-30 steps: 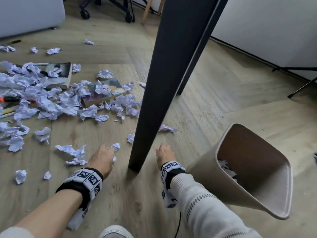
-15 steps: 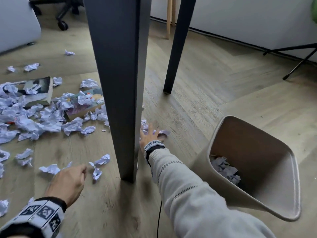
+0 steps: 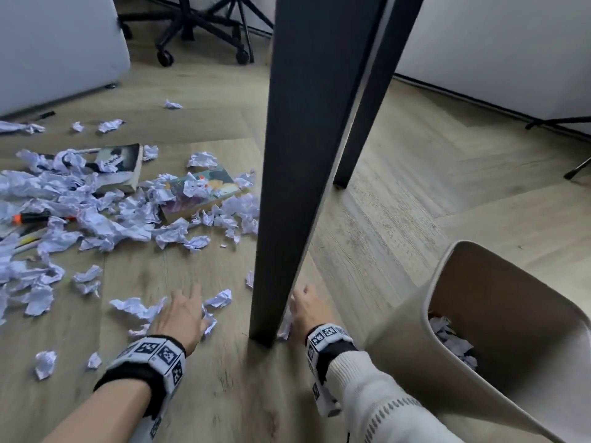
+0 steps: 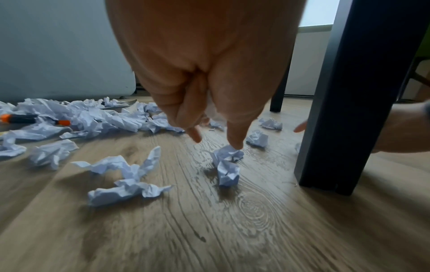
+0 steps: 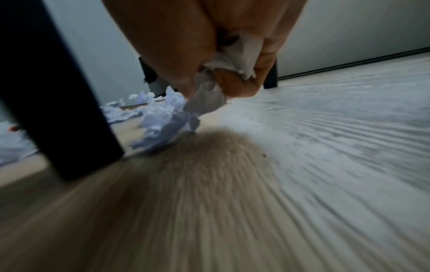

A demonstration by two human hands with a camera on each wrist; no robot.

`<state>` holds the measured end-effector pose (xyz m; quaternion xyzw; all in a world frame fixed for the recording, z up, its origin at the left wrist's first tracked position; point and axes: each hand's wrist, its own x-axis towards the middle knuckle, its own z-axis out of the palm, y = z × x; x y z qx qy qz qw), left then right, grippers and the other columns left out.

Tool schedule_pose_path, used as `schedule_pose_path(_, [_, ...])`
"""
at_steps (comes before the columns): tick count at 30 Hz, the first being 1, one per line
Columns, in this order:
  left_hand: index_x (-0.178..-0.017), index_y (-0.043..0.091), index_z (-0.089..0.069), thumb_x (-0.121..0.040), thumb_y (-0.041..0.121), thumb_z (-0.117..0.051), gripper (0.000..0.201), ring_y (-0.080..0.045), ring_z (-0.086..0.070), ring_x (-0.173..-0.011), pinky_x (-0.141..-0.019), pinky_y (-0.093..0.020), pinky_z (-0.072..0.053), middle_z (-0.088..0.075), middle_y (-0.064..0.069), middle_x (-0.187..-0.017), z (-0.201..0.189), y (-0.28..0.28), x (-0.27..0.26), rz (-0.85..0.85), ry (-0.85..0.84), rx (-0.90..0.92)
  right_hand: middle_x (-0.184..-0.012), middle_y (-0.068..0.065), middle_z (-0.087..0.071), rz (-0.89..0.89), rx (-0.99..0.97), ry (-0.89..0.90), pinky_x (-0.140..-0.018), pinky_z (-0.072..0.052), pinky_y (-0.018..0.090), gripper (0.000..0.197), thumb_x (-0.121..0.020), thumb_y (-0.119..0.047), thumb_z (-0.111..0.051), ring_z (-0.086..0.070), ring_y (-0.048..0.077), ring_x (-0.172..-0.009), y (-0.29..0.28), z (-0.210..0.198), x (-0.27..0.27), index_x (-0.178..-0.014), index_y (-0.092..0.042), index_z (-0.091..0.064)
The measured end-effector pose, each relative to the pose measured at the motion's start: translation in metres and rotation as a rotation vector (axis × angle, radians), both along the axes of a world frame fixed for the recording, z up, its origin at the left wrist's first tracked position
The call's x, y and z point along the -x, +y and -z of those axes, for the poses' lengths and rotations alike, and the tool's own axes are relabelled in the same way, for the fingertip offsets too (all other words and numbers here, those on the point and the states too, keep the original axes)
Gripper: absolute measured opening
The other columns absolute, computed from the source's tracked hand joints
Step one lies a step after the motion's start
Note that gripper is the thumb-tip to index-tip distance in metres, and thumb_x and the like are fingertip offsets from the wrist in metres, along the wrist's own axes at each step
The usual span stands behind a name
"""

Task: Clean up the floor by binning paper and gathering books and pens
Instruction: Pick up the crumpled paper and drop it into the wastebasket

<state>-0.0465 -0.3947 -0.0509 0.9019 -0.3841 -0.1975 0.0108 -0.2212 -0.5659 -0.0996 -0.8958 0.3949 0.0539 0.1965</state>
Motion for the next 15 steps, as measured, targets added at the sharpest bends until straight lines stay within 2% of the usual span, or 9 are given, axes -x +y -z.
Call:
schedule_pose_path(2, [-0.143, 0.026, -0.020, -0.091, 0.036, -0.057, 0.064, -0.028, -0.059, -0.097, -0.083, -0.035, -0.050, -0.045, -0.012, -0.114, 0.012, -0.005, 0.000, 0.034, 0.041, -0.046, -0.119, 0.012, -0.047, -0.099, -0.012, 0.048, -0.070, -0.045, 0.034, 0.038, -0.095, -0.027, -0.048, -0.059, 0.033, -0.089, 0.010, 0.005, 0.002, -0.131, -0.018, -0.042])
schedule_pose_path(4, [-0.150, 0.036, -0.008, -0.093, 0.033, -0.055, 0.074, -0.027, -0.060, -0.090, -0.081, -0.034, -0.050, -0.041, -0.012, -0.115, 0.017, -0.009, 0.001, 0.088, 0.062, -0.098, -0.125, 0.010, -0.045, -0.163, 0.015, 0.132, -0.072, -0.042, 0.031, 0.041, -0.093, -0.025, -0.051, -0.055, 0.030, -0.093, 0.016, 0.008, 0.005, -0.131, -0.011, -0.044])
schedule_pose_path(5, [-0.150, 0.038, -0.009, -0.093, 0.031, -0.054, 0.072, -0.025, -0.059, -0.085, -0.078, -0.032, -0.049, -0.040, -0.011, -0.114, 0.018, -0.011, 0.001, 0.108, 0.066, -0.119, -0.126, 0.011, -0.048, -0.202, 0.031, 0.142, -0.071, -0.041, 0.030, 0.040, -0.092, -0.024, -0.053, -0.051, 0.028, -0.093, 0.019, 0.007, 0.004, -0.128, -0.008, -0.049])
schedule_pose_path(7, [-0.146, 0.034, -0.022, -0.093, 0.028, -0.054, 0.063, -0.023, -0.051, -0.078, -0.077, -0.032, -0.047, -0.036, -0.010, -0.114, 0.020, -0.012, 0.002, 0.112, 0.074, -0.152, -0.118, 0.015, -0.059, -0.304, 0.040, 0.132, -0.068, -0.049, 0.030, 0.038, -0.082, -0.024, -0.064, -0.055, 0.028, -0.089, 0.023, 0.010, 0.001, -0.116, -0.007, -0.059])
schedule_pose_path(8, [-0.142, 0.030, -0.028, -0.092, 0.027, -0.055, 0.057, -0.024, -0.050, -0.078, -0.078, -0.033, -0.048, -0.036, -0.011, -0.116, 0.021, -0.012, 0.003, 0.100, 0.084, -0.159, -0.112, 0.014, -0.063, -0.291, 0.018, 0.125, -0.069, -0.053, 0.030, 0.038, -0.078, -0.021, -0.067, -0.059, 0.026, -0.085, 0.024, 0.010, -0.001, -0.113, -0.007, -0.061])
schedule_pose_path(10, [-0.135, 0.025, -0.037, -0.093, 0.024, -0.054, 0.045, -0.027, -0.056, -0.084, -0.082, -0.035, -0.049, -0.035, -0.012, -0.120, 0.024, -0.012, 0.006, 0.093, 0.101, -0.149, -0.100, 0.008, -0.068, -0.236, 0.049, 0.076, -0.068, -0.052, 0.023, 0.034, -0.072, -0.017, -0.071, -0.062, 0.017, -0.076, 0.024, 0.006, -0.001, -0.105, -0.008, -0.066])
schedule_pose_path(11, [-0.132, 0.024, -0.038, -0.094, 0.021, -0.051, 0.041, -0.028, -0.057, -0.083, -0.082, -0.036, -0.050, -0.034, -0.012, -0.119, 0.026, -0.010, 0.005, 0.086, 0.110, -0.133, -0.100, 0.005, -0.067, -0.216, 0.051, 0.060, -0.069, -0.048, 0.021, 0.032, -0.075, -0.017, -0.070, -0.059, 0.014, -0.076, 0.025, 0.002, 0.000, -0.105, -0.010, -0.066])
schedule_pose_path(13, [-0.129, 0.021, -0.039, -0.095, 0.015, -0.045, 0.036, -0.028, -0.052, -0.079, -0.080, -0.036, -0.048, -0.035, -0.012, -0.119, 0.029, -0.007, 0.006, 0.086, 0.118, -0.119, -0.111, 0.005, -0.061, -0.157, 0.035, 0.067, -0.077, -0.042, 0.024, 0.026, -0.091, -0.021, -0.052, -0.055, 0.015, -0.088, 0.023, 0.003, 0.005, -0.114, -0.012, -0.059])
schedule_pose_path(15, [-0.127, 0.017, -0.041, -0.095, 0.011, -0.043, 0.033, -0.031, -0.057, -0.089, -0.080, -0.037, -0.046, -0.038, -0.012, -0.121, 0.033, -0.006, 0.006, 0.090, 0.103, -0.117, -0.107, 0.004, -0.059, -0.112, 0.069, 0.053, -0.075, -0.040, 0.024, 0.019, -0.093, -0.024, -0.045, -0.052, 0.016, -0.086, 0.018, 0.007, 0.010, -0.105, -0.015, -0.058])
